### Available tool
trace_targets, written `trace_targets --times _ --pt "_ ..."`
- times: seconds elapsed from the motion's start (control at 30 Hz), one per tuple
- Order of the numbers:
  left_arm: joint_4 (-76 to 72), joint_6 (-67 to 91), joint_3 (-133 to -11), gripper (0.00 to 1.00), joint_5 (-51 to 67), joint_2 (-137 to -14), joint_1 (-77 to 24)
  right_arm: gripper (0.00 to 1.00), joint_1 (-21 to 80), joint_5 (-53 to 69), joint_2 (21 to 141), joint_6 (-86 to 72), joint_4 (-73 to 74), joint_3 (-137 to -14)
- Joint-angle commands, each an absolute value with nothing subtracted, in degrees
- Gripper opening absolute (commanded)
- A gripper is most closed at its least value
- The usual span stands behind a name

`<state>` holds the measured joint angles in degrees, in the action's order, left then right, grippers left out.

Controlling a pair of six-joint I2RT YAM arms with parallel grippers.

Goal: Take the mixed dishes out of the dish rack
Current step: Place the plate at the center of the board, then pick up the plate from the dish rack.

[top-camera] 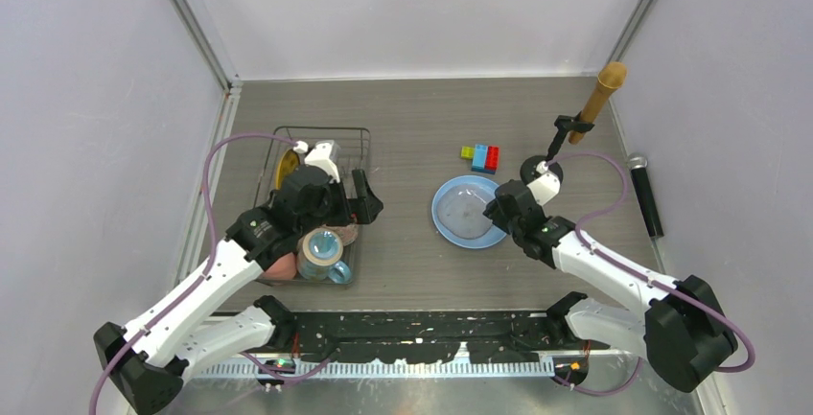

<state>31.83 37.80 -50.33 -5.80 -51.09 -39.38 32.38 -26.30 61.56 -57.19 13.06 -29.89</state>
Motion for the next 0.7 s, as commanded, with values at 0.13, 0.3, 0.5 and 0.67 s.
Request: trace_targets --times 0.13,0.3,0.5,0.67 --pt "34.6 38.3 -54.8 1.00 -9.4 -50.7 -39.6 0.59 32.2 -28.1 59.9 -56.9 10.8 -29.0" --pt "40.6 39.1 -58.9 1.00 -20.0 -51.8 -39.6 0.92 32.2 -29.9 56.3 -56.7 13.5 -28.9" --pt "49.9 42.1 -64.7 1.00 -38.0 -55.8 -39.4 1.00 32.2 -30.5 50.7 -54.3 15.7 -28.9" --pt "52.2 42.3 -66.9 1.00 -38.7 -60.7 -30.5 1.00 32.1 -26.9 47.7 -49.5 15.0 -28.2"
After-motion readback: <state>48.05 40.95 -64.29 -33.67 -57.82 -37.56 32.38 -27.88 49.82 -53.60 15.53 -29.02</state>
